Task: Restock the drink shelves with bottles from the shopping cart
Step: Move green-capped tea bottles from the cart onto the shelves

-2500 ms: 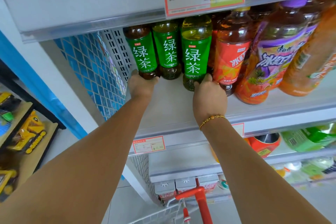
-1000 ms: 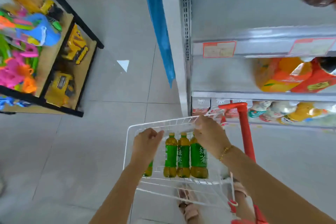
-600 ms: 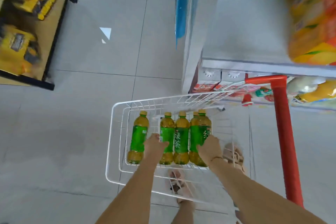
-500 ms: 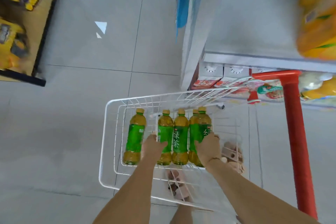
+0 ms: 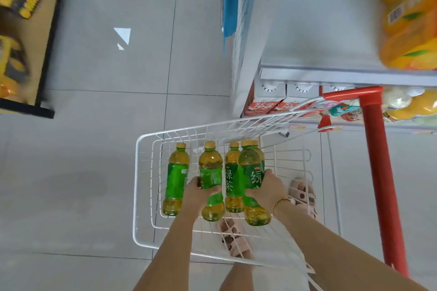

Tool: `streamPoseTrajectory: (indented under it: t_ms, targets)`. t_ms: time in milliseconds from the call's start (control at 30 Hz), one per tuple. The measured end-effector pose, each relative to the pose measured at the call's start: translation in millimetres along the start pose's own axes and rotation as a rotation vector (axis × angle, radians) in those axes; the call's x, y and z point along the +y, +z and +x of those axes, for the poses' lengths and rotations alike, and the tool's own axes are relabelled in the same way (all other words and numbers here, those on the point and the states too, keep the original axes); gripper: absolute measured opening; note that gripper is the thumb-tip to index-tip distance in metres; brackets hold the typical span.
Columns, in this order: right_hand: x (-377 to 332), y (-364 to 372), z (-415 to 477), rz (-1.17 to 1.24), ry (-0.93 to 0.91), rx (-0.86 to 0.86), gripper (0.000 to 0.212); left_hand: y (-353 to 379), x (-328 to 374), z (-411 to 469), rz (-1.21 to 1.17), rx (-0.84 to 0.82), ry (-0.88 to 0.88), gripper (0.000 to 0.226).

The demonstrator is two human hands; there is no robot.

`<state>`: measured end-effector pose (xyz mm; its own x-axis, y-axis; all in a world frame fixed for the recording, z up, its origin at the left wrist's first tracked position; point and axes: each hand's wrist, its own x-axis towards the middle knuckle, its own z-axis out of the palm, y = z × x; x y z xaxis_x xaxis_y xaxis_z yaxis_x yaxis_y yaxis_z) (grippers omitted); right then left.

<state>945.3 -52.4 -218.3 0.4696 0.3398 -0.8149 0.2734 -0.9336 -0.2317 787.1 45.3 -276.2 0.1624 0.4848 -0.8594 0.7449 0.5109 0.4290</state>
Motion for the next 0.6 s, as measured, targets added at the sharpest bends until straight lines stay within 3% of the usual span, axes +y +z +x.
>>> streamPoseTrajectory:
  t_ms: [67, 167, 267, 600]
  targets:
    - [-2.5, -22.6, -28.8, 0.044, -0.096, -0.031, 0.058, -23.5, 16.5, -36.9, -0.196, -0.169, 0.022, 0.043]
    - [-12.1, -70.7, -85.8, 0.062, -0.304, -0.017, 0.057, -54.9, 51.8, -92.9, -0.345, -0.415, 0.150, 0.070]
    - [-22.7, -119.2, -140.3, 0.126, -0.489, 0.051, 0.060, -70.5, 99.1, -146.2, -0.424, -0.534, 0.310, 0.089]
    - [-21.1, -259.7, -241.6, 0.402, -0.654, 0.280, 0.049, -49.1, 262.7, -291.6, -0.175, -0.187, 0.753, 0.060]
